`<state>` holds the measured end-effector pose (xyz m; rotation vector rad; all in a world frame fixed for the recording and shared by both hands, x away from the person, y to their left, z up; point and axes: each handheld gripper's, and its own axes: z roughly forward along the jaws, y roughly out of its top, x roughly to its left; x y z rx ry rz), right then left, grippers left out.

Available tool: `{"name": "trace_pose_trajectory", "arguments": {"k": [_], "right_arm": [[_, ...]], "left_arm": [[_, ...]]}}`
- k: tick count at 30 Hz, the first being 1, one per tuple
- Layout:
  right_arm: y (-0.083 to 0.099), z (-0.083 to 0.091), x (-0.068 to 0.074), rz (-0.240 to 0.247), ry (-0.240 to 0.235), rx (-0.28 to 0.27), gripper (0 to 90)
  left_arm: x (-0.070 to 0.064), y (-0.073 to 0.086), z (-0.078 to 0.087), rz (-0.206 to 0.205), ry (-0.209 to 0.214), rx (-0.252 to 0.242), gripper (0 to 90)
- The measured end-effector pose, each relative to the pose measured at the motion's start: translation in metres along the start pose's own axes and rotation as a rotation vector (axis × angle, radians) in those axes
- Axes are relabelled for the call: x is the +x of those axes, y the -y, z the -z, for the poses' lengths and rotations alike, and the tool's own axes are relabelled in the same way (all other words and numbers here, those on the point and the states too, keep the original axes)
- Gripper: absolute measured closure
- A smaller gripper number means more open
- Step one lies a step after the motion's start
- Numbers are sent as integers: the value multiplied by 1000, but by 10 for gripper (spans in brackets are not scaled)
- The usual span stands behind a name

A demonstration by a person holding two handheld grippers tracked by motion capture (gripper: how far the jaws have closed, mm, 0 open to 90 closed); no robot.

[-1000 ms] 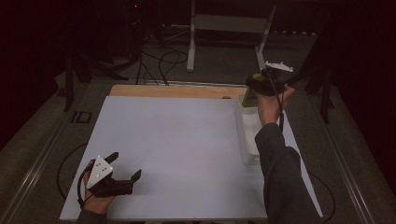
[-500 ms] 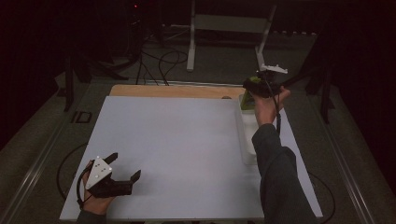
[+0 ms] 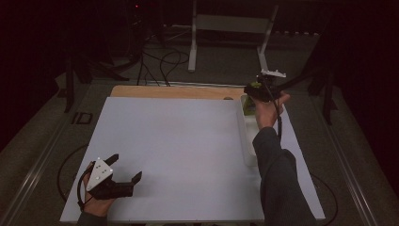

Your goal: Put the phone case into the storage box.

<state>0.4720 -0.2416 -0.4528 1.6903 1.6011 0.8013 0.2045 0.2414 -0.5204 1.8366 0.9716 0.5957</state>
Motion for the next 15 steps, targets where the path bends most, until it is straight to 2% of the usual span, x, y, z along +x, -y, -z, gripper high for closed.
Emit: {"name": "trace_pose_trajectory", "arguments": {"k": [15], "right_arm": [[11, -16, -5, -4, 8, 56, 170]], "left_arm": [[0, 0, 0, 2, -1, 2, 0]]}}
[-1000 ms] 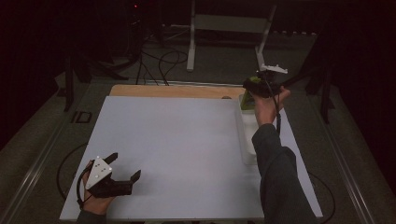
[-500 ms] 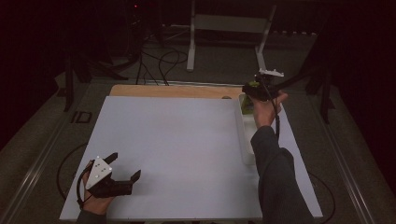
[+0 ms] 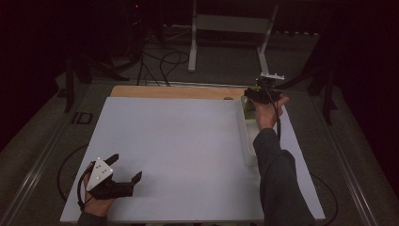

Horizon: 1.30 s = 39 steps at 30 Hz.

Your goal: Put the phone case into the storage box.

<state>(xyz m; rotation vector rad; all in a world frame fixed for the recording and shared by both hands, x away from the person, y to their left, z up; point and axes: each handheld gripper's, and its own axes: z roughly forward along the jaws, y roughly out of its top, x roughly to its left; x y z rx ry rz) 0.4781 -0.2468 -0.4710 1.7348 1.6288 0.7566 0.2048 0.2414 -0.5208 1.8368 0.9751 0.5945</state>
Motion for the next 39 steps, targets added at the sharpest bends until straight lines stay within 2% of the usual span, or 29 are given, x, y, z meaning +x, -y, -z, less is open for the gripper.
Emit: {"name": "trace_pose_trajectory", "arguments": {"k": [9, 18, 28, 39], "right_arm": [[3, -6, 5, 5, -8, 25, 168], [5, -13, 7, 4, 5, 39, 167], [6, -18, 7, -24, 16, 42, 160], [5, -19, 9, 12, 1, 36, 159]], "left_arm": [[0, 0, -1, 3, 1, 1, 0], [1, 0, 0, 4, 0, -1, 0], [1, 0, 0, 8, -1, -5, 0], [2, 0, 0, 9, -1, -7, 0]]}}
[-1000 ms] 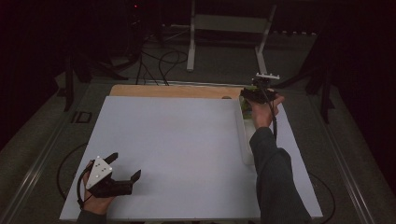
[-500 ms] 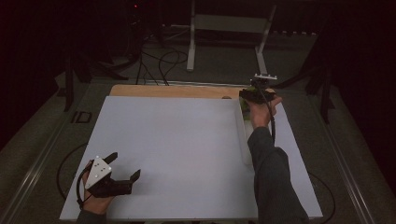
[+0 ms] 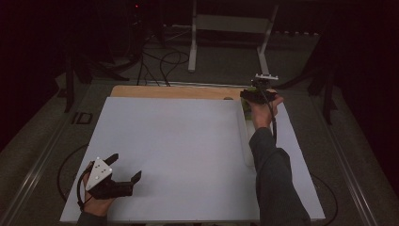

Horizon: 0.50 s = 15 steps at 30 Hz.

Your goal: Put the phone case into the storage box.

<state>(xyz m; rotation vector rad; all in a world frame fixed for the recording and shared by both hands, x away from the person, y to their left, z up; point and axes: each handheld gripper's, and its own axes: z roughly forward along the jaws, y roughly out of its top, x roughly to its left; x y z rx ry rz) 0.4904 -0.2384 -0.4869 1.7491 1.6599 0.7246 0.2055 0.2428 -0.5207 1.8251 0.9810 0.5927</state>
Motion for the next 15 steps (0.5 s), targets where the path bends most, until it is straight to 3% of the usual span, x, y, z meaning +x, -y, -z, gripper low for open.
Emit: {"name": "trace_pose_trajectory", "arguments": {"k": [6, 8, 15], "right_arm": [[0, -1, 2, 32, 3, 2, 146], [0, -2, 1, 31, -19, 8, 88], [-3, 3, -3, 45, -43, -12, 74]], "left_arm": [[0, 0, 0, 0, 0, 1, 0], [0, 0, 0, -1, 0, 0, 0], [0, 0, 0, 0, 1, 1, 0]]}}
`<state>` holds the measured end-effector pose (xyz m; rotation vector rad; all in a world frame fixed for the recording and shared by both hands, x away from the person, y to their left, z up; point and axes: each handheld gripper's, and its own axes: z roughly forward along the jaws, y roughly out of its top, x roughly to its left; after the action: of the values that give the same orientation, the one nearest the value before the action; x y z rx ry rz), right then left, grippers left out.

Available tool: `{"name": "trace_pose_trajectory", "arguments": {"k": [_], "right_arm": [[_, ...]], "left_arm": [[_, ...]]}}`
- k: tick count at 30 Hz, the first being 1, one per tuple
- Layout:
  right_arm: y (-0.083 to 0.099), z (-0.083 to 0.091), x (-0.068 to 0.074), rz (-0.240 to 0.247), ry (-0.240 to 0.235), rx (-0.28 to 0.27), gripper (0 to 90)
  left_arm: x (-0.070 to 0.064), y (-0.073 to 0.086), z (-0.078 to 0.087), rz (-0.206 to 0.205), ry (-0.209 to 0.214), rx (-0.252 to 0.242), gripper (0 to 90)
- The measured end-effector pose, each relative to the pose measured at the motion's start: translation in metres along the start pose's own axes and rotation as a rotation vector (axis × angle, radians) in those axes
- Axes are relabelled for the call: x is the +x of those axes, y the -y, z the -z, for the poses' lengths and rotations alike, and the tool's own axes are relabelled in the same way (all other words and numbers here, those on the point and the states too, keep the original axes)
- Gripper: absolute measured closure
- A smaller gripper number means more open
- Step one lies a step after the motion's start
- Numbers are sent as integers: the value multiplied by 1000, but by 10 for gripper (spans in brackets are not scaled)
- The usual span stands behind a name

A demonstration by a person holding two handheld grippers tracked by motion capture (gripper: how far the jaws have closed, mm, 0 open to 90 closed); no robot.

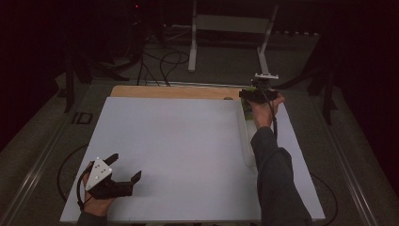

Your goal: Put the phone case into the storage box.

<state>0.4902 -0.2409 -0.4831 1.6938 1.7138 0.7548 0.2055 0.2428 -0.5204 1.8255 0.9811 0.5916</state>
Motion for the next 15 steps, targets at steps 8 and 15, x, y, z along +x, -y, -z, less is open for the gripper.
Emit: {"name": "trace_pose_trajectory", "arguments": {"k": [8, 15], "right_arm": [[-5, 8, -3, 20, -31, -39, 73], [-5, 10, -3, 9, -63, -33, 75]], "left_arm": [[-1, 0, -1, -1, -3, 3, 0], [-1, 0, -1, -1, 0, 2, 0]]}}
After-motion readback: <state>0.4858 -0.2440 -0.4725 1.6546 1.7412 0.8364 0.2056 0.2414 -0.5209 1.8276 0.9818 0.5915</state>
